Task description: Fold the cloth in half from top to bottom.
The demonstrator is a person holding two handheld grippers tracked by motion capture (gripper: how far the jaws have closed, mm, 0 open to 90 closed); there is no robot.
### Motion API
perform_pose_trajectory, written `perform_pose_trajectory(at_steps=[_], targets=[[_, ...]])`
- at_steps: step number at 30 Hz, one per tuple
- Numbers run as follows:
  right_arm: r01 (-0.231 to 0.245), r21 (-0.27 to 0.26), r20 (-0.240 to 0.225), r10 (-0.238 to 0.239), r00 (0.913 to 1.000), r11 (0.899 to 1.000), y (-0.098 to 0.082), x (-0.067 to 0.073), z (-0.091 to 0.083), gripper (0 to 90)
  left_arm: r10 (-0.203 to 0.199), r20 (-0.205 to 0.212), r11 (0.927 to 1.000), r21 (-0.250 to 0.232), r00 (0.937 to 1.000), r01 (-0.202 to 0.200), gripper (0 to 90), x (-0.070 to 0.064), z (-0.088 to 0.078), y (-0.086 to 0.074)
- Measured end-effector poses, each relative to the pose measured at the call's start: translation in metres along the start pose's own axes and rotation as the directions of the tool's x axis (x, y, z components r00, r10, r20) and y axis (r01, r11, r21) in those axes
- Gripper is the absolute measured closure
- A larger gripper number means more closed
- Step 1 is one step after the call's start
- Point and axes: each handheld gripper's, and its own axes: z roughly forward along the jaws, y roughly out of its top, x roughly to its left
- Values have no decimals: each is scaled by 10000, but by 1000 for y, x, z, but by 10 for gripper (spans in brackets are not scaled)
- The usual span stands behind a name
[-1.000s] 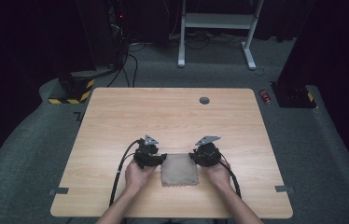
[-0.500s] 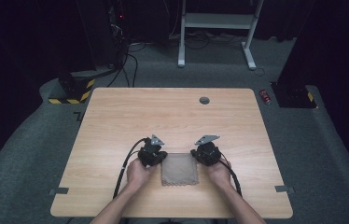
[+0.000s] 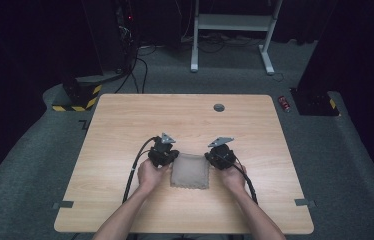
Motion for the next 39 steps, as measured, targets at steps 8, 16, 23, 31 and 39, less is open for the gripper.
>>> perform_pose_trajectory(at_steps=[8, 16, 23, 31, 39], targets=[[-428, 166, 233, 424, 9988, 9989, 1, -6, 14, 892, -593, -14, 9982, 100, 9982, 593, 873, 7, 16, -4], [-823, -319, 224, 830, 9963, 9961, -3, -7, 4, 785, -546, 97, 9984, -105, 9985, 547, 669, 2, -4, -5], [-209, -592, -373, 187, 9991, 9980, -18, 17, -16, 750, 163, 331, 9998, -74, 9993, -160, 594, -20, -25, -27], [-98, -364, -635, 75, 9980, 9993, -34, 29, -18, 734, -430, 74, 9989, -164, 9990, 431, 571, -21, -34, -47], [205, -322, -472, -220, 9986, 9993, -36, 31, -16, 736, -266, -621, 9994, 195, 9977, 278, 560, -18, -23, -49]])
